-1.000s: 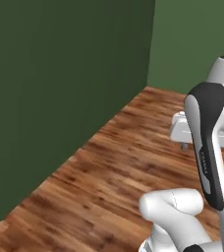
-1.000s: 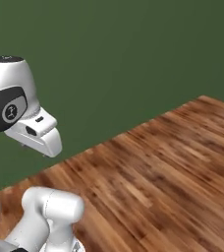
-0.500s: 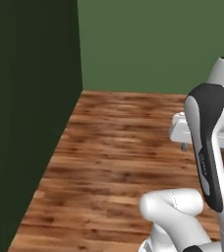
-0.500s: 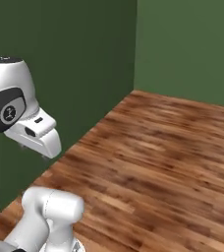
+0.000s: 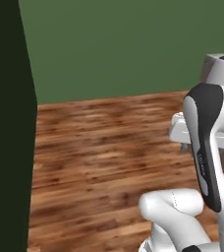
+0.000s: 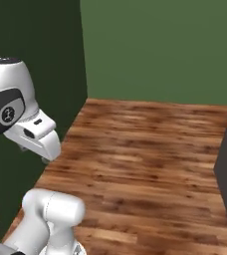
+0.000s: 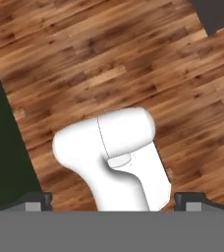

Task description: Place two dumplings into each of the tupperware containers and then place the containers in the fridge.

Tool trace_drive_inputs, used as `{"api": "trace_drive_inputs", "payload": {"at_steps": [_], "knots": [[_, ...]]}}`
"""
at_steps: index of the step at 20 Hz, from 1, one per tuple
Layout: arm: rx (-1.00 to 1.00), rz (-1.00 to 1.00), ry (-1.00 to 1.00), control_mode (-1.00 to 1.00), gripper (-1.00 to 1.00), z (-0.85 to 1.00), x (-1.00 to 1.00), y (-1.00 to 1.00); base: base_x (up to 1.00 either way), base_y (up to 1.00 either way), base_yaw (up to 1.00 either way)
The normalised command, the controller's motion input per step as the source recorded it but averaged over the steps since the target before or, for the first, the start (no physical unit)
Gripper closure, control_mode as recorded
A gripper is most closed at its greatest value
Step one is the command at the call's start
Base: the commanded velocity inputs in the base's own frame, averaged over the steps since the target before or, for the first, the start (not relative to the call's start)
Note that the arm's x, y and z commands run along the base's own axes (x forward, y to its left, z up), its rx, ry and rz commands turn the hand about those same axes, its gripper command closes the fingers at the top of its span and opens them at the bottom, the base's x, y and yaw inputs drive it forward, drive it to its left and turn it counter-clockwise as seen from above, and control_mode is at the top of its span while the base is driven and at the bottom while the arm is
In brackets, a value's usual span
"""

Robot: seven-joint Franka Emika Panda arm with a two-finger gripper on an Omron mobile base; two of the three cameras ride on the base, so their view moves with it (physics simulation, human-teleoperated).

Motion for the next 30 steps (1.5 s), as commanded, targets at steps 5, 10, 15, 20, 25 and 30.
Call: {"api": "trace_drive_inputs", "payload": {"at_steps": [5, 10, 15, 20, 25, 30], "knots": [[0.0, 0.0, 0.0, 1.0, -1.0, 0.0, 0.0, 0.0, 1.0, 0.57, -0.41], [0.0, 0.0, 0.0, 1.0, -1.0, 0.0, 0.0, 0.0, 1.0, 0.35, -0.27], [0.0, 0.0, 0.0, 1.0, -1.0, 0.0, 0.0, 0.0, 1.0, 0.32, -0.23], [0.0, 0.0, 0.0, 1.0, -1.0, 0.0, 0.0, 0.0, 1.0, 0.48, -0.25], [0.0, 0.0, 0.0, 1.0, -1.0, 0.0, 0.0, 0.0, 1.0, 0.54, -0.24], [0.0, 0.0, 0.0, 1.0, -1.0, 0.0, 0.0, 0.0, 1.0, 0.62, -0.27]]}}
